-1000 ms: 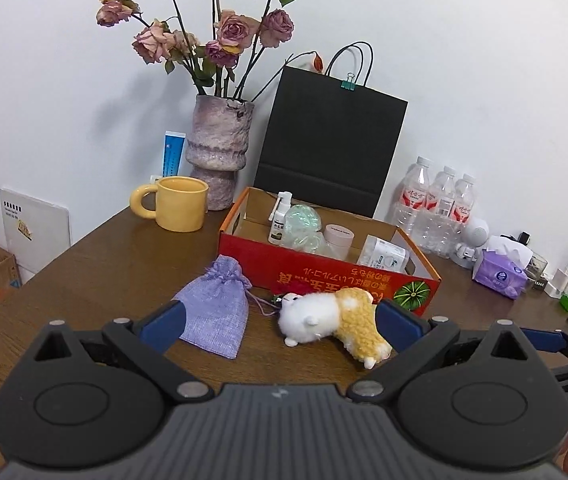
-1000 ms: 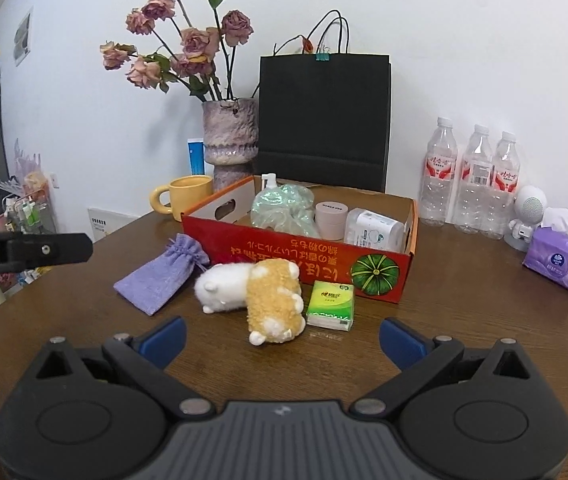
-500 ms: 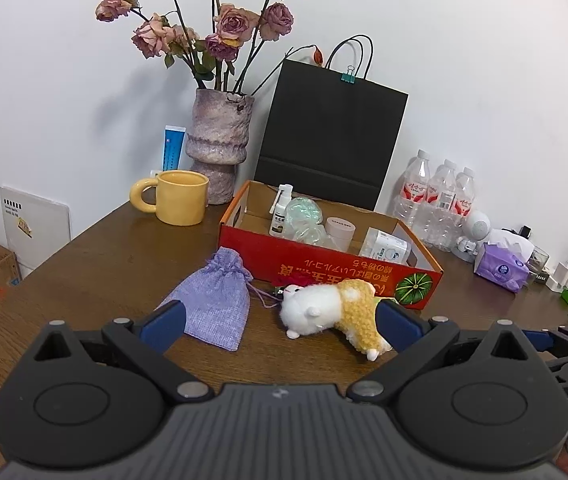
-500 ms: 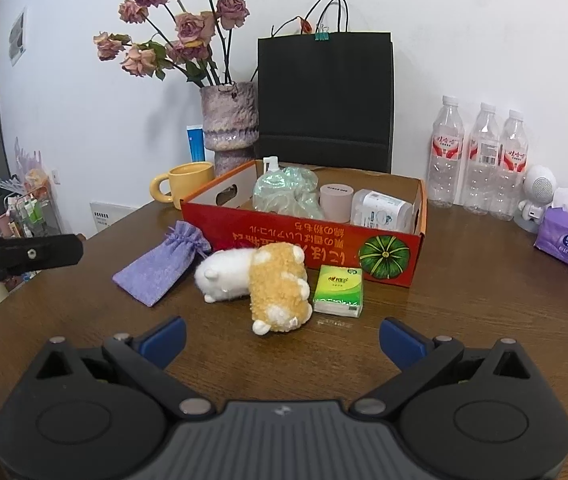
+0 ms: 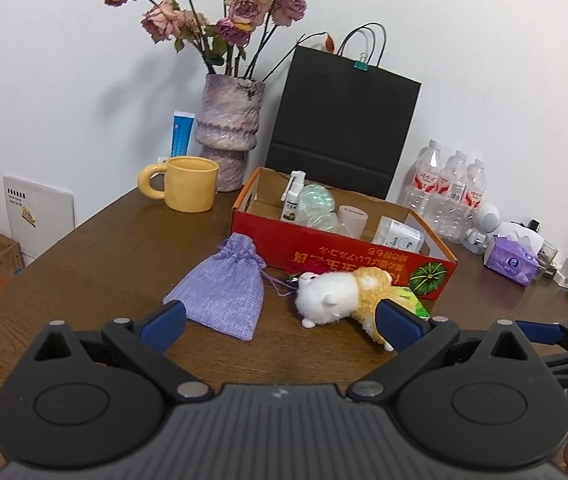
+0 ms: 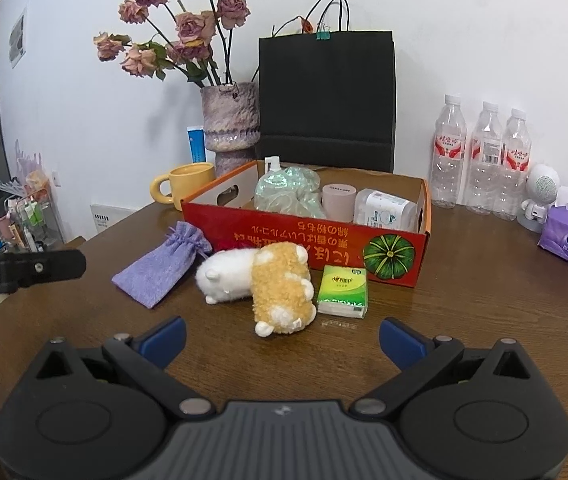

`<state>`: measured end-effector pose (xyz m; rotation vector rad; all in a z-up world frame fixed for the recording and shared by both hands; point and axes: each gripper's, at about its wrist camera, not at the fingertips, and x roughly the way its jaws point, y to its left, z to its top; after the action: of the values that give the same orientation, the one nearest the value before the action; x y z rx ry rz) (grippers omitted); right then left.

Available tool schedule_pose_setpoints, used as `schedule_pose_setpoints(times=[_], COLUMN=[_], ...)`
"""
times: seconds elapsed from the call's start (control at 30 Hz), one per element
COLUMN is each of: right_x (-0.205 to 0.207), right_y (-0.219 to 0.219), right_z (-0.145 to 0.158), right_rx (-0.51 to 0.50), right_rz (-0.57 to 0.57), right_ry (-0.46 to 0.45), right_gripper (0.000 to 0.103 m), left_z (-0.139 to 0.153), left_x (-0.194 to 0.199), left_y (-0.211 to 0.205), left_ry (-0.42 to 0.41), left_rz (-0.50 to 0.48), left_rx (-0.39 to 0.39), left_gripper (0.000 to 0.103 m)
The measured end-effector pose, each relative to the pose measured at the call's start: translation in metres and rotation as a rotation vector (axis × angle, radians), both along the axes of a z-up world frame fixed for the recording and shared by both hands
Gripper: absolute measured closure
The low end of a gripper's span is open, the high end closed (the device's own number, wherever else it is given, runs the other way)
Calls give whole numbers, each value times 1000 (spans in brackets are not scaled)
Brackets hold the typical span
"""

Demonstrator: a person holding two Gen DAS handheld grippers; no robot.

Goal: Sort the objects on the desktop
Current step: 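Move the left tool to the purple pouch while the right tool approaches the plush toy, then grasp the purple drawstring pouch with the left tool while the right tool grasps the plush toy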

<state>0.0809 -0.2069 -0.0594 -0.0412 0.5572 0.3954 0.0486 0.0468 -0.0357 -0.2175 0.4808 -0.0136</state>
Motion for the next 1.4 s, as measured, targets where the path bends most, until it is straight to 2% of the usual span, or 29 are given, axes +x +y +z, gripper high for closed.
schedule_pose_setpoints(times=[0.33, 0.6, 0.8, 1.03, 1.17, 1.23, 1.3, 1.4], right_x=[11, 33, 56, 93, 103, 105, 107, 106], right_y=[2, 8, 21, 55, 67, 68, 70, 74], right_z=[-10, -32, -35, -50, -58, -60, -61, -61], right_rx=[-13, -46, -38, -120, -174, -179, -176, -185], right_rz=[-20, -50, -48, -73, -80, -84, -76, -56], right_ry=[27, 59, 4, 11, 22, 32, 43, 47], right_gripper=[0, 0, 0, 2, 13, 25, 44, 50], left_z=[-6, -16, -26, -45, -59, -63, -67, -69], left_x=[18, 38, 83, 139, 152, 155, 157, 158], left_y=[7, 18, 24, 27, 32, 33, 35, 36], left_ry=[24, 49, 131, 206, 226, 236, 245, 248], left_rz=[-5, -22, -42, -26, -9, -20, -32, -56], left_rx=[-6, -4, 70, 128, 112, 117, 117, 99], left_gripper=[0, 0, 0, 0, 2, 6, 12, 35])
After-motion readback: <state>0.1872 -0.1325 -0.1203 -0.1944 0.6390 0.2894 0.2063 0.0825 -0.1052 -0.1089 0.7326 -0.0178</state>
